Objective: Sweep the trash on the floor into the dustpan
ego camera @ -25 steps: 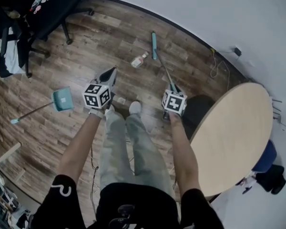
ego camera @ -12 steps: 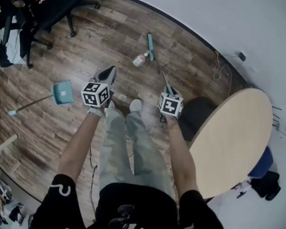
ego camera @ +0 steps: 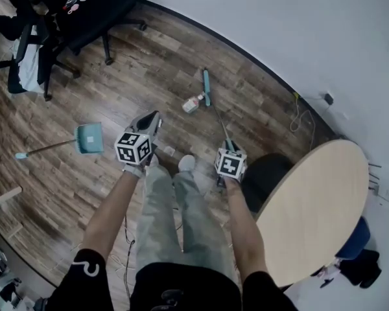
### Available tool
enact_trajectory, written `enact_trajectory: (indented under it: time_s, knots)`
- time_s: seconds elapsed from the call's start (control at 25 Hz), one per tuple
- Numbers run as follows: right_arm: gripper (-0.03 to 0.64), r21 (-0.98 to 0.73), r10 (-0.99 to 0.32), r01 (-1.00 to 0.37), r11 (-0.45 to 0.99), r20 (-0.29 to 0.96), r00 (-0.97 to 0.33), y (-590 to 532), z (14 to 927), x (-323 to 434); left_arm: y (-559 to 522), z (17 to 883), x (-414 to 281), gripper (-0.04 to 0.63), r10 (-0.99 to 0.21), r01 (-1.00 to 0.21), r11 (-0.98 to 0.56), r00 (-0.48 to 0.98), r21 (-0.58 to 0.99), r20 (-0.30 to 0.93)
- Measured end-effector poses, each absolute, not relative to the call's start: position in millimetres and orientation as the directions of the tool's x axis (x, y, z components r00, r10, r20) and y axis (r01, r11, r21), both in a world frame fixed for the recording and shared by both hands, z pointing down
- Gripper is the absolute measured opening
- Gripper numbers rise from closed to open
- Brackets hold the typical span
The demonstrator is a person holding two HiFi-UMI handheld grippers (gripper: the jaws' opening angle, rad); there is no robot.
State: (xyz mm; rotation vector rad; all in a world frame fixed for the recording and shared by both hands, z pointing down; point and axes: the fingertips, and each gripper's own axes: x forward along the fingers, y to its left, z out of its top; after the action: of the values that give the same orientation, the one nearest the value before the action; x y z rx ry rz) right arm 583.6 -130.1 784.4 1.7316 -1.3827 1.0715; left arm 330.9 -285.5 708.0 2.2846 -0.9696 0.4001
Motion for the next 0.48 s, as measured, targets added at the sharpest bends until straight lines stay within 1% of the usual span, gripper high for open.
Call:
enact_trajectory:
  time_s: [0.48]
  knots:
    - [0.083, 0.021, -0.430, -0.987, -0.158, 0.898, 0.088, -108, 789, 538, -267, 705, 277, -0.006, -0.563, -0.751, -0.523, 0.659, 0.403, 0.498]
